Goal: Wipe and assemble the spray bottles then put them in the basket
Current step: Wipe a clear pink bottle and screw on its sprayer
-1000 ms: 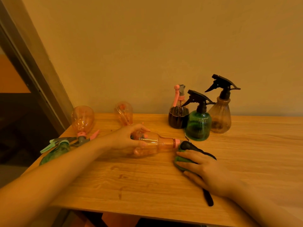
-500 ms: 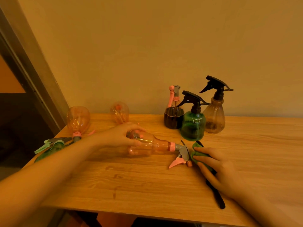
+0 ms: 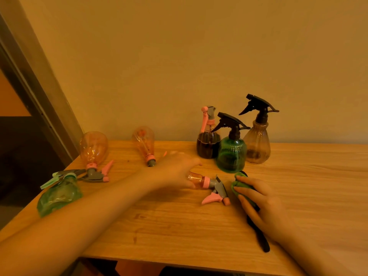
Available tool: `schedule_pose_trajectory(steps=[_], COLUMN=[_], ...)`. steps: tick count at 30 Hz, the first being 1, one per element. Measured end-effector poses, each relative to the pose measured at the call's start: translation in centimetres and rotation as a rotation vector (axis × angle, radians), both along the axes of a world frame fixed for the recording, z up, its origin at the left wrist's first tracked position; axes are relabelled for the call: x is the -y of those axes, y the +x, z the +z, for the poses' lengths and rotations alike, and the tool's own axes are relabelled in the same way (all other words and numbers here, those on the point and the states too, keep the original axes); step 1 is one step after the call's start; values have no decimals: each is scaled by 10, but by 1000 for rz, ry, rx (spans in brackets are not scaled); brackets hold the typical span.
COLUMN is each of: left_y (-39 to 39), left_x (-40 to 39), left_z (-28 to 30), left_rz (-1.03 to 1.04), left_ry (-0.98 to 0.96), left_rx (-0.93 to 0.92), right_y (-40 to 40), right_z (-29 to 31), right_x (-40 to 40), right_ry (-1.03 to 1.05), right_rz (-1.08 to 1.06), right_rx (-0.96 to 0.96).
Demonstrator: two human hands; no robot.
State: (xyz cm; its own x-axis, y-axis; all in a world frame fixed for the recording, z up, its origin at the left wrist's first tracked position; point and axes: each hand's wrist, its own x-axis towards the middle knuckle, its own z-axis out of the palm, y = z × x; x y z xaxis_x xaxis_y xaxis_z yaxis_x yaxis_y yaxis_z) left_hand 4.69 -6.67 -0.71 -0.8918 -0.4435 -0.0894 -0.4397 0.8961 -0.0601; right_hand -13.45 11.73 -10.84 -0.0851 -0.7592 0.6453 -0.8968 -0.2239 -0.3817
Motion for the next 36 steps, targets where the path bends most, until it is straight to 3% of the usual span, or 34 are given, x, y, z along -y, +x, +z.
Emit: schedule_pose_trajectory(steps=[3, 10, 17, 31, 36], left_y=[-5, 1, 12, 37, 37], left_x=[4, 11, 14, 15, 16], left_z=[-8, -11, -4, -14, -21], left_rz=[14, 91, 201, 362, 380], left_ry=[-65, 59, 334, 685, 826], left_rx=[61, -7, -323, -875, -952], right_y=[0, -2, -2, -6, -7], right_z=[1, 1, 0, -6, -6], right_x=[-1, -1, 0, 3, 2], right_ry=[3, 9, -14, 19, 33], right_rz=[-4, -26, -48, -77, -80], right_rx=[-7, 18, 16, 28, 28])
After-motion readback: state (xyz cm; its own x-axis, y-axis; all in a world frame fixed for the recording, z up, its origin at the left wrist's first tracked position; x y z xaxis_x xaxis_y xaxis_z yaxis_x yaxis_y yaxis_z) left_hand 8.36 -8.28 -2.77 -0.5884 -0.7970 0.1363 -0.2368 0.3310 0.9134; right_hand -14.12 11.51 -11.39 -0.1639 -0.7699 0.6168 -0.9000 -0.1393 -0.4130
